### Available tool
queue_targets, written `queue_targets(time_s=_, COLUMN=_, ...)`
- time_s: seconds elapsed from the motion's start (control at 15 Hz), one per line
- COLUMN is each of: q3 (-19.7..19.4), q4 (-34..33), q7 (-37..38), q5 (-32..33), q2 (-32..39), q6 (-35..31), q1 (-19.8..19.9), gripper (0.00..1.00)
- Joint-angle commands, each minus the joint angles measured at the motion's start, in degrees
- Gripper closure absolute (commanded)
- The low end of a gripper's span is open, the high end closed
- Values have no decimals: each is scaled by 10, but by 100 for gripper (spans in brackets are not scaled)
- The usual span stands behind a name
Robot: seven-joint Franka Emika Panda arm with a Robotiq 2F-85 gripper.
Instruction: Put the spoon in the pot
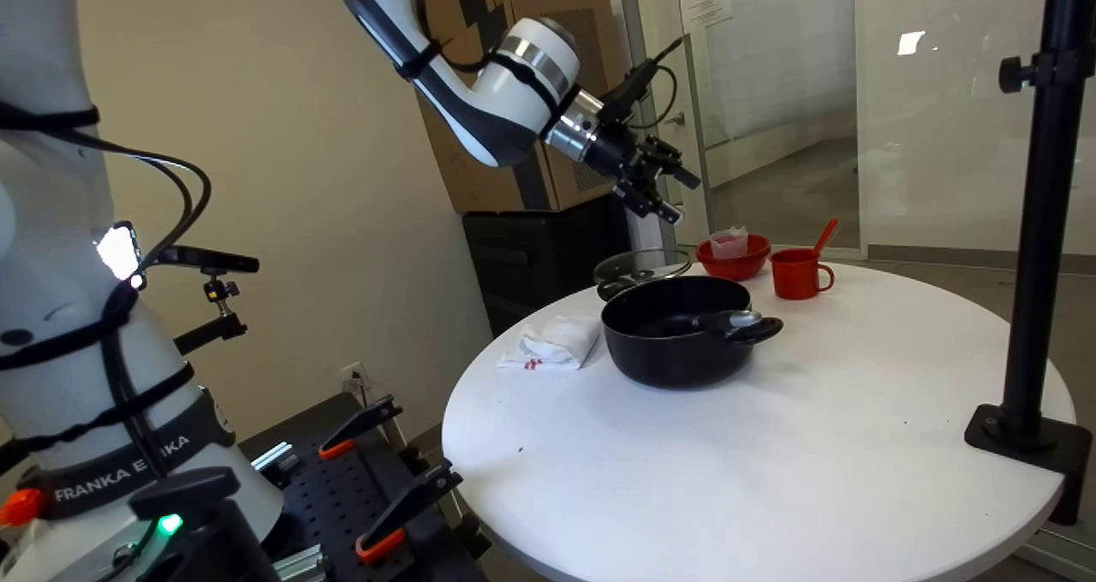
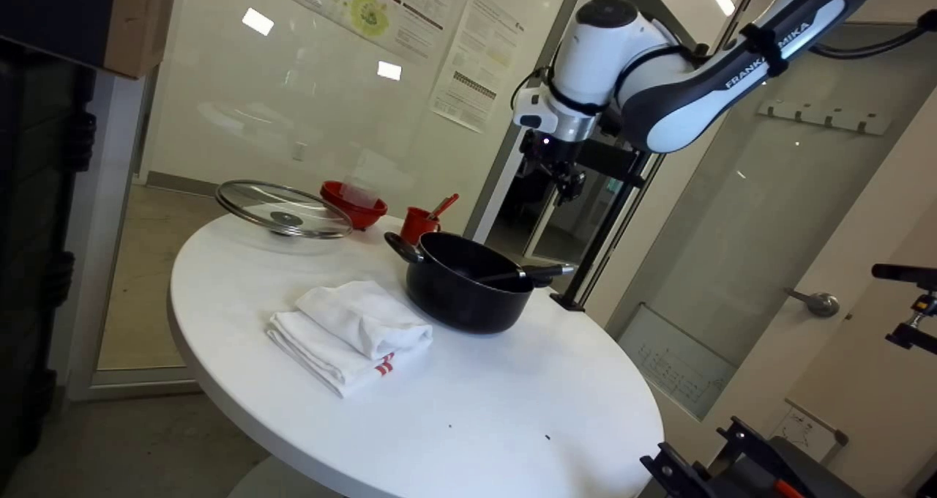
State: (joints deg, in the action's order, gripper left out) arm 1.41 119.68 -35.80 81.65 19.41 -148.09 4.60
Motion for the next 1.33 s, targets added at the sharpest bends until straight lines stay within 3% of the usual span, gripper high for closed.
queue_targets(time_s=0.0, q3=4, q4=58, q7=-71, q5=-31, q2=-71, q6=-122, q1=19, gripper=0)
queue_targets(time_s=0.27, q3=18, q4=104, q7=-188, q5=-79, q2=-105, q6=-239, q1=36, gripper=0)
queue_targets(time_s=0.53, q3=50, q4=167, q7=-351, q5=-188, q2=-107, q6=-325, q1=57, gripper=0)
queue_targets(time_s=0.73, q3=117, q4=213, q7=-471, q5=-274, q2=-91, q6=-360, q1=98, gripper=0)
queue_targets(time_s=0.87, q3=192, q4=239, q7=-550, q5=-337, q2=-74, q6=-356, q1=146, gripper=0)
queue_targets(time_s=0.93, q3=239, q4=246, q7=-586, q5=-369, q2=-65, q6=-324, q1=174, gripper=0)
queue_targets(time_s=1.0, q3=173, q4=227, q7=-513, q5=-317, q2=-77, q6=-334, q1=124, gripper=0)
queue_targets(time_s=1.13, q3=222, q4=242, q7=-554, q5=-350, q2=-65, q6=-328, q1=155, gripper=0)
queue_targets(time_s=1.27, q3=229, q4=243, q7=-561, q5=-353, q2=-62, q6=-328, q1=163, gripper=0)
